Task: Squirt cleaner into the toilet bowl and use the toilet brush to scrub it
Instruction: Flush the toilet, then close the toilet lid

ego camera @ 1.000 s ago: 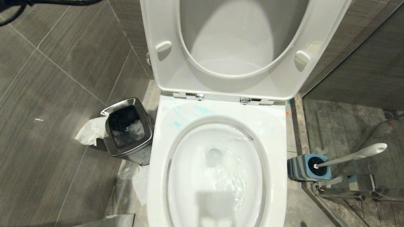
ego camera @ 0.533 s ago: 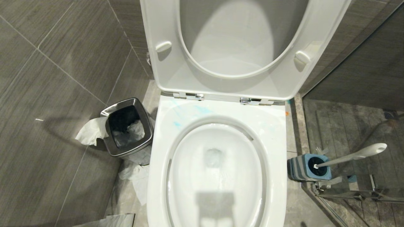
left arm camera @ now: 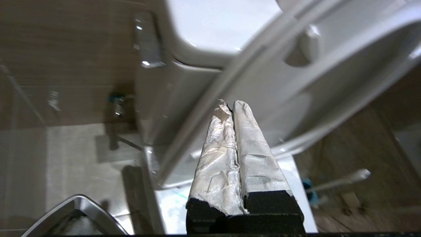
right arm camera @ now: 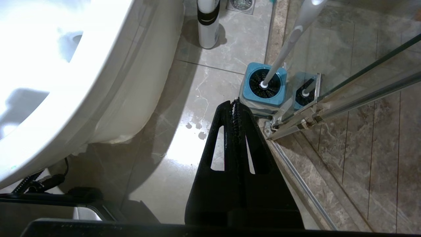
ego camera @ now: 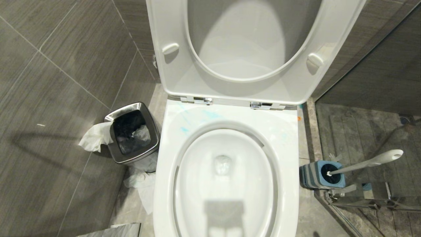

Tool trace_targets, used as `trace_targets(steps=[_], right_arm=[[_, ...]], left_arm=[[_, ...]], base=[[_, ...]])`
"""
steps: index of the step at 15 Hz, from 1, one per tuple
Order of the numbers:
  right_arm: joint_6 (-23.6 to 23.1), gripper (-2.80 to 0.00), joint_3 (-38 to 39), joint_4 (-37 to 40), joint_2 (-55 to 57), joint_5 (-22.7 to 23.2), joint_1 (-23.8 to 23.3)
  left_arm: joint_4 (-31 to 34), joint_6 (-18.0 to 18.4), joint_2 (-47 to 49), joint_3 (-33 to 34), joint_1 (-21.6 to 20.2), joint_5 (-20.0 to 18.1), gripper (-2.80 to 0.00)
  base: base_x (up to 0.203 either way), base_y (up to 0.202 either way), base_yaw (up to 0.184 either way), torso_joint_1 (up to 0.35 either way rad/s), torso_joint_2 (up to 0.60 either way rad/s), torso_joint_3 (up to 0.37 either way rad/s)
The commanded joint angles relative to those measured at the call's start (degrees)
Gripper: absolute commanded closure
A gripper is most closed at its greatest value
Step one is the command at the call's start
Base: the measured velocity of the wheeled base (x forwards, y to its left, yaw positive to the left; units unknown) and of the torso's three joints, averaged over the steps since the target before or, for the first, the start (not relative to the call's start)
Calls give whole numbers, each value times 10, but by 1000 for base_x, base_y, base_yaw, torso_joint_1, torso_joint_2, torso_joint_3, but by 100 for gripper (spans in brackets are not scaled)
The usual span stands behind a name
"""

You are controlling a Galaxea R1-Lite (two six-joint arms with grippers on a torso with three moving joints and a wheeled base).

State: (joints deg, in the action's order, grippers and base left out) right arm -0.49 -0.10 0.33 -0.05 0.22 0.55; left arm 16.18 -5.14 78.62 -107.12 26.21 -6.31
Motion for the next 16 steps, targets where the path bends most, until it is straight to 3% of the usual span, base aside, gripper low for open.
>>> trace_targets(steps=[1, 4, 9, 13, 14, 16], right_arm=[[0, 0, 0, 0, 0, 0, 0], [0, 0, 0, 0, 0, 0, 0], [0, 0, 0, 0, 0, 0, 0], [0, 0, 0, 0, 0, 0, 1], [0, 0, 0, 0, 0, 0, 0], [0, 0, 0, 0, 0, 0, 0]], left_arm=[[23, 4, -13, 19, 49, 3, 0], [57, 100, -14, 47, 81, 51, 0], [76, 124, -58, 133, 83, 135, 0], [148, 135, -113, 160, 79, 141, 0], [150, 136, -123, 172, 59, 135, 0], [150, 145, -141, 185, 7, 80, 0]], base=[[0, 0, 0, 0, 0, 0], [0, 0, 0, 0, 0, 0], [0, 0, 0, 0, 0, 0], [0, 0, 0, 0, 0, 0], [0, 0, 0, 0, 0, 0], [0, 0, 0, 0, 0, 0]])
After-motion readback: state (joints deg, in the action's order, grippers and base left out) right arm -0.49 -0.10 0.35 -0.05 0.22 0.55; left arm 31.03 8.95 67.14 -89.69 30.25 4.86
